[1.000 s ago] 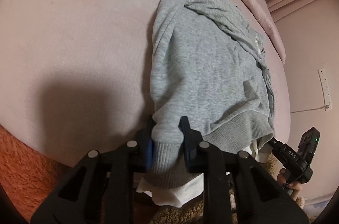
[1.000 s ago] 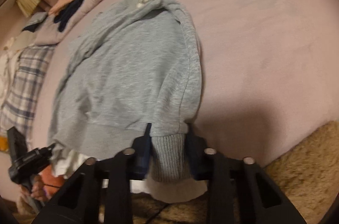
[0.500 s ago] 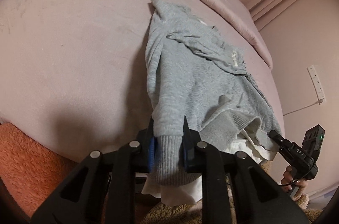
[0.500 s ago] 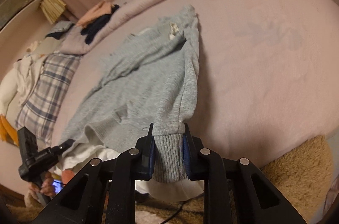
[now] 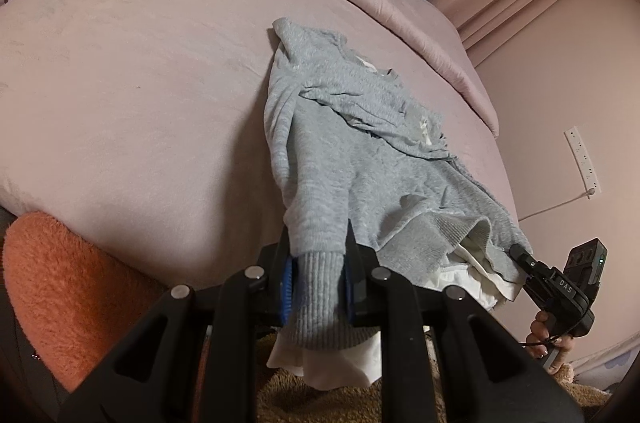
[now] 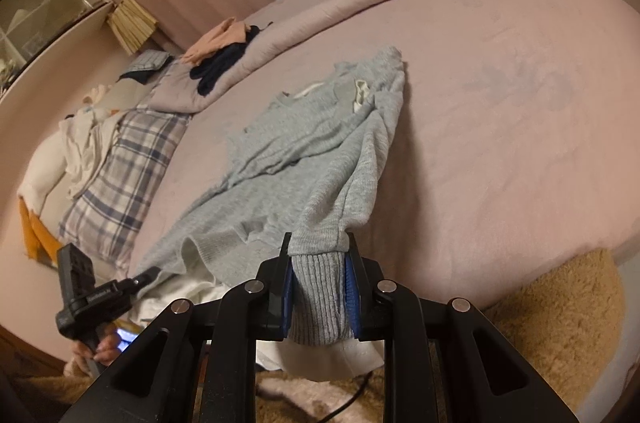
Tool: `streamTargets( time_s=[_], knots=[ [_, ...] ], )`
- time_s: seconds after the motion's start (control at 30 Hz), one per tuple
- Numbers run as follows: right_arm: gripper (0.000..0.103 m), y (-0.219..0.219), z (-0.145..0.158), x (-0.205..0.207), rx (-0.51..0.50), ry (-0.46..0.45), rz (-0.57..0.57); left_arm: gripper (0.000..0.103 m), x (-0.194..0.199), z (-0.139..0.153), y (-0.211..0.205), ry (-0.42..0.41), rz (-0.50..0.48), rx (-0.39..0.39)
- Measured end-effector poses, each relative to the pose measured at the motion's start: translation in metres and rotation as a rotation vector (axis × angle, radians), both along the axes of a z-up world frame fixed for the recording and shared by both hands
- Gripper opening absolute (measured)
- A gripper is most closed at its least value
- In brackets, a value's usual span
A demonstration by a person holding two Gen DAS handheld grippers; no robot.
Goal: Fold small clothes
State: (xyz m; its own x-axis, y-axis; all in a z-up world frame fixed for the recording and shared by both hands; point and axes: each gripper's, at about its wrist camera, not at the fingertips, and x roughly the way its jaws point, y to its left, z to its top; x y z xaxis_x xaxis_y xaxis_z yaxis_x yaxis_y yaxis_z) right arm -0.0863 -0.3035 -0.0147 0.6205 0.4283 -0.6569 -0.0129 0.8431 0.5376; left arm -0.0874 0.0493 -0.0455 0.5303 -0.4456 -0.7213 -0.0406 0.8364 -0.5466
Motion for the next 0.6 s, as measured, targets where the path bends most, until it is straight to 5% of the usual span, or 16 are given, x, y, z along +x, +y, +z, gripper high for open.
streamTargets(
  time_s=[0.6],
  knots=[
    [0.023,0.001,-0.002,0.007,0.018,0.025,-0.016,0.018,0.031,0.003,-0.007,0.022,-0.019,0.002]
  ],
)
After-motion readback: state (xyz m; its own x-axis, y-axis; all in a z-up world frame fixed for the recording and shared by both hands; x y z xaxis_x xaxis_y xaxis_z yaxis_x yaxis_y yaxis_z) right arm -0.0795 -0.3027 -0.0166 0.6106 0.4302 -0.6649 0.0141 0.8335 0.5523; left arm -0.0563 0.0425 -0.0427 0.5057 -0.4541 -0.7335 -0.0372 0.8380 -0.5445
